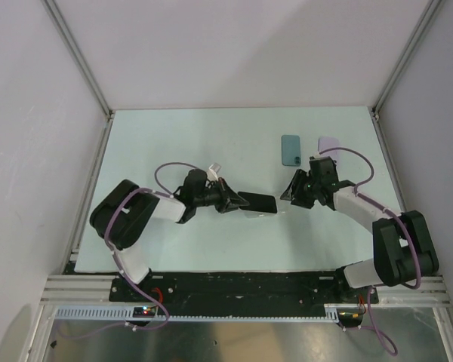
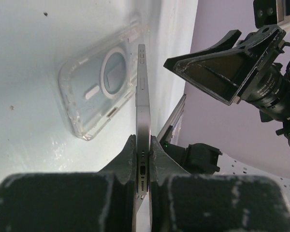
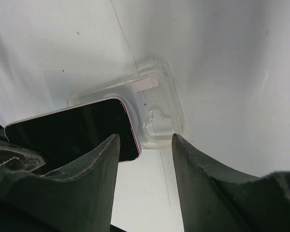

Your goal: Put the phone into the phone case

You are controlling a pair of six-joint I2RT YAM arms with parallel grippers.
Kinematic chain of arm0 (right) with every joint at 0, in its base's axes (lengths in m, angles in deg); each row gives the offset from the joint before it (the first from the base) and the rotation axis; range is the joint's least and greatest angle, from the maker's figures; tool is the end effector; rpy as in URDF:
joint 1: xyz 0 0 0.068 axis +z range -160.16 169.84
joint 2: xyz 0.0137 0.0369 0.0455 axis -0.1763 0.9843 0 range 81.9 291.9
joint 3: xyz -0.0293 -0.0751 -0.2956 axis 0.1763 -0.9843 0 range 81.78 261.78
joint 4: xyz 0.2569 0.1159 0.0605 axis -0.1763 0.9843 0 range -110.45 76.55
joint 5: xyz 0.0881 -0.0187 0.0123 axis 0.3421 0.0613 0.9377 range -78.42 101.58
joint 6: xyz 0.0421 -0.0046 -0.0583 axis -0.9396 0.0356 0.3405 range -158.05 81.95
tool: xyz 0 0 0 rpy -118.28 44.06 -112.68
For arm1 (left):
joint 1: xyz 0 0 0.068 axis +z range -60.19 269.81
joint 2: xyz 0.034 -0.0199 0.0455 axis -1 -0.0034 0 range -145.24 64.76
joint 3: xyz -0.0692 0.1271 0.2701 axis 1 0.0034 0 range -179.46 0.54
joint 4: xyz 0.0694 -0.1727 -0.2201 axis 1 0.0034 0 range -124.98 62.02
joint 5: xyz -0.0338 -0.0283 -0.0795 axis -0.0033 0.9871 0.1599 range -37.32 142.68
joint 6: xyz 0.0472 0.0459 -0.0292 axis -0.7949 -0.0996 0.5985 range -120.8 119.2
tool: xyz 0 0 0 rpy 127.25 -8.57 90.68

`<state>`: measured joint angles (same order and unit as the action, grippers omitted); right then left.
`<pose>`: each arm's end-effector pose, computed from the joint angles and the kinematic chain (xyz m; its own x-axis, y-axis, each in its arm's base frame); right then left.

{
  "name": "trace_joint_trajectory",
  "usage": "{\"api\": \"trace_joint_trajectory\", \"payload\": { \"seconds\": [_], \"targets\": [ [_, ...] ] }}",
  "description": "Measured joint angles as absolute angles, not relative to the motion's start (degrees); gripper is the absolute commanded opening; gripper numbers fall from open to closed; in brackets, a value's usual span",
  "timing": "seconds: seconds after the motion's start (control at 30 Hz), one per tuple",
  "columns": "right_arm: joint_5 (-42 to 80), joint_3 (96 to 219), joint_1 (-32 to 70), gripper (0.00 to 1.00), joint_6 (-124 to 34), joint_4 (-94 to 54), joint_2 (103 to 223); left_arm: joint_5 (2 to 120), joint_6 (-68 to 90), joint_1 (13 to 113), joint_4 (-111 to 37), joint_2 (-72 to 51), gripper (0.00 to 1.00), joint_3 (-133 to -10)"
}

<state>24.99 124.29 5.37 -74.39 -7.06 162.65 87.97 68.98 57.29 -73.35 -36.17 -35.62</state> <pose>0.2909 0.0951 0.1826 -0.8450 0.3635 -0.3922 0.1262 0.8483 0.5143 0.2828 -0.2210 0.1305 -0.9508 -0.3021 -0.0686 -0.0492 0.3660 -0.9293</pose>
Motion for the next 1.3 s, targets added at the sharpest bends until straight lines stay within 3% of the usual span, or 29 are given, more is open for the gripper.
{"api": "trace_joint_trajectory", "payload": {
  "seconds": [0.43, 0.7, 1.3],
  "targets": [
    [24.2, 124.2, 5.7, 0.51, -74.3, -8.9, 166.4, 87.1, 67.6, 56.7, -73.5, -40.0, 0.0, -38.6],
    [23.5, 124.2, 6.3, 0.37, -74.2, -9.8, 168.3, 86.3, 67.6, 54.8, -73.6, -41.2, 0.0, -39.8],
    [20.1, 124.2, 7.8, 0.29, -74.3, -10.8, 169.4, 85.8, 69.2, 53.7, -75.7, -43.6, 0.0, -40.6]
  ]
}}
